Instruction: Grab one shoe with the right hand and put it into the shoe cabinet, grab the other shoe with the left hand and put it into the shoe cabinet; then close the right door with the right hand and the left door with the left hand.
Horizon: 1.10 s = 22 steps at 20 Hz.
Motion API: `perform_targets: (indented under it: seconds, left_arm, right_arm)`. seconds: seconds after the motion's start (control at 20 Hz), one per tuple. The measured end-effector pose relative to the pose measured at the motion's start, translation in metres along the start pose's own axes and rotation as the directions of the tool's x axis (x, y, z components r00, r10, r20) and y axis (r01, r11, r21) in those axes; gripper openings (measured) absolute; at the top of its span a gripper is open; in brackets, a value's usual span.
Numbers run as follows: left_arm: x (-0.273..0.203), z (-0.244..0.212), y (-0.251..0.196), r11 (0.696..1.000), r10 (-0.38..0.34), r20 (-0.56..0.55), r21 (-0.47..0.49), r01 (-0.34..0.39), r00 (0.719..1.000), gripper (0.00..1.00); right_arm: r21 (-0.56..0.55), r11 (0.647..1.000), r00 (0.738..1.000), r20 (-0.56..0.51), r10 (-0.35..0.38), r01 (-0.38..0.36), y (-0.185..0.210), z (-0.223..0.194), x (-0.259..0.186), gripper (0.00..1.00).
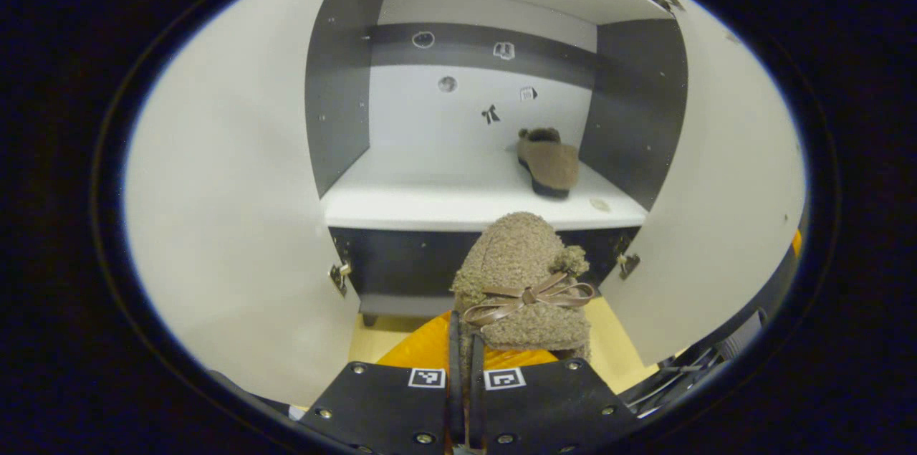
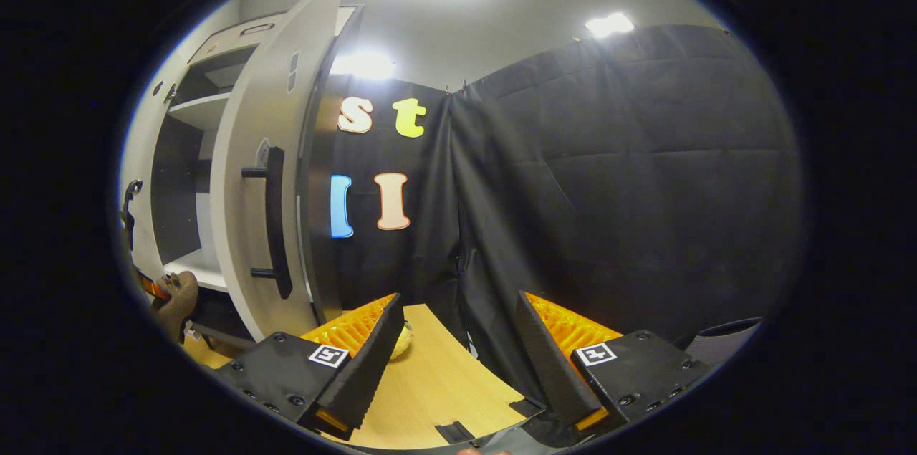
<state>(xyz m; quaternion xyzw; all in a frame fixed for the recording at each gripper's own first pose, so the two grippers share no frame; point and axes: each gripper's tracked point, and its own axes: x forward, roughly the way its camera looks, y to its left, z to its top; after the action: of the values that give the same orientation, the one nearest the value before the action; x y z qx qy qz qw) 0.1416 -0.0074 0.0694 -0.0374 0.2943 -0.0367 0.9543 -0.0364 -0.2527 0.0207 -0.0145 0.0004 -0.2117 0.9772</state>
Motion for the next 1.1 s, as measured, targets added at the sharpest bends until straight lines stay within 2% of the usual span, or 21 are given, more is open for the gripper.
perform_targets:
  seconds: [0.05, 0.3, 0.55, 0.6, 0.65, 0.75, 0.8, 1.0, 1.1]
  left_arm:
    - [0.006, 0.021, 0.003, 1.000, 0.009, 0.020, -0.007, -0.009, 1.000, 0.05]
    - [0.025, 0.106, 0.026, 0.996, 0.087, 0.142, 0.008, -0.089, 0.986, 0.05]
    - [0.069, 0.168, 0.031, 0.994, 0.106, 0.222, -0.006, -0.108, 0.969, 0.05]
    - [0.077, 0.172, 0.032, 0.994, 0.109, 0.225, -0.014, -0.108, 0.968, 0.05]
    - [0.087, 0.178, 0.031, 0.994, 0.107, 0.227, -0.015, -0.107, 0.968, 0.05]
    - [0.108, 0.187, 0.029, 0.994, 0.107, 0.231, -0.001, -0.110, 0.967, 0.05]
    - [0.116, 0.190, 0.029, 0.993, 0.108, 0.232, 0.014, -0.114, 0.967, 0.05]
    - [0.148, 0.185, 0.024, 0.991, 0.099, 0.194, 0.068, -0.114, 0.976, 0.05]
    - [0.159, 0.175, 0.022, 0.989, 0.094, 0.148, 0.100, -0.109, 0.984, 0.16]
  right_arm:
    - [0.006, 1.000, 1.000, 0.003, -0.001, 0.001, -0.002, -0.001, 0.005, 0.99]
    - [0.016, 1.000, 1.000, 0.019, -0.015, 0.014, -0.013, 0.003, 0.019, 0.99]
    - [0.067, 0.997, 0.999, 0.019, -0.049, 0.047, -0.021, 0.001, 0.031, 0.95]
    - [0.068, 0.996, 0.998, 0.016, -0.060, 0.059, -0.024, -0.001, 0.032, 0.99]
    - [0.067, 0.995, 0.997, 0.010, -0.072, 0.072, -0.026, -0.003, 0.034, 0.95]
    - [0.065, 0.994, 0.996, -0.006, -0.084, 0.084, -0.030, -0.008, 0.036, 0.94]
    - [0.065, 0.994, 0.996, -0.014, -0.086, 0.086, -0.031, -0.011, 0.037, 0.98]
    - [0.063, 0.994, 0.996, -0.039, -0.086, 0.088, -0.037, -0.016, 0.038, 0.98]
    - [0.065, 0.994, 0.996, -0.040, -0.080, 0.083, -0.038, -0.015, 0.038, 0.98]
